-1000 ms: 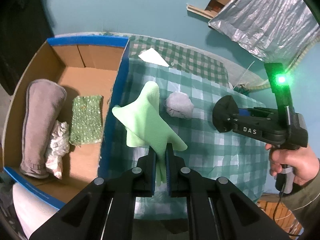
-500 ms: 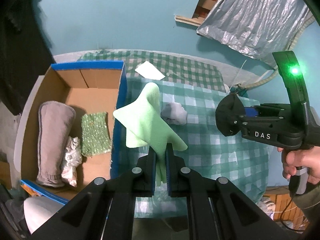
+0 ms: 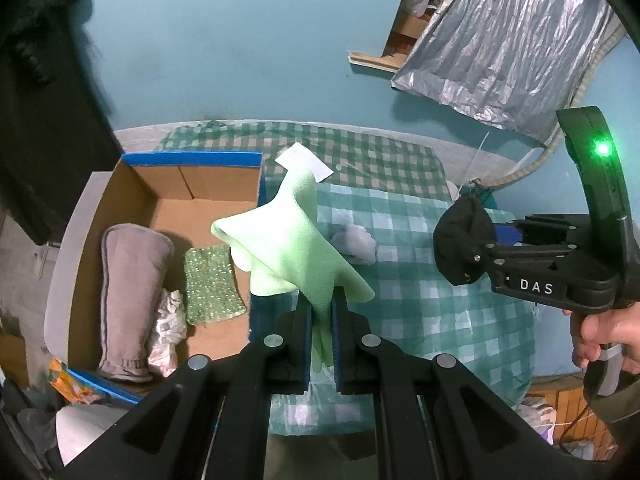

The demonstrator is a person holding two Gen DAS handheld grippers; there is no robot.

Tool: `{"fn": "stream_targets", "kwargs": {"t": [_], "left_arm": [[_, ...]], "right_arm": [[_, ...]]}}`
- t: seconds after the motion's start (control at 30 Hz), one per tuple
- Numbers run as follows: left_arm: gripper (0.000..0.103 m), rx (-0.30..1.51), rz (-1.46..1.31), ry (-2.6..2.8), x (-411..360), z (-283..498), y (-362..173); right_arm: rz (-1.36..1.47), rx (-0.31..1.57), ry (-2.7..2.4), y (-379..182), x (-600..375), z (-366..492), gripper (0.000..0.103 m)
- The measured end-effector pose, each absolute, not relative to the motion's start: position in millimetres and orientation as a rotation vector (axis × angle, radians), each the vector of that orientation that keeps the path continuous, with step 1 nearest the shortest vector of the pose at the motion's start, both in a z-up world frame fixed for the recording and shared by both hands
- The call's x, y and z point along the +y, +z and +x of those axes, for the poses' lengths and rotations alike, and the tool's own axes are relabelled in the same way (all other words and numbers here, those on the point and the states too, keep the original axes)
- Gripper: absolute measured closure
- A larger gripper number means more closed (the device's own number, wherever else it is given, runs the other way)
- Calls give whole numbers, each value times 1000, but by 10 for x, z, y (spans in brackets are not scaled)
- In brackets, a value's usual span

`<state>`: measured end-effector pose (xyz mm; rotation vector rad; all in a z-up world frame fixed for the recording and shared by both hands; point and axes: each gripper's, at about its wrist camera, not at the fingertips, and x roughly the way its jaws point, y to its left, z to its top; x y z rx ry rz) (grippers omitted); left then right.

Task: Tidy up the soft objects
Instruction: 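Lift the cloth and cap and carry them over the box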

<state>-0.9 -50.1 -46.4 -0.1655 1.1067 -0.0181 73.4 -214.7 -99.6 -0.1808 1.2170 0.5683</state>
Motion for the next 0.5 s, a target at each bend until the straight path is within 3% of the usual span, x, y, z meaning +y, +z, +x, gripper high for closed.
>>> {"fn": "stream_targets", "kwargs": {"t": [0.5], "left_arm": [[95, 1082, -193, 51, -107, -165, -364]], "right_arm": [[-203, 1164, 649, -713, -1678, 641, 69]]}}
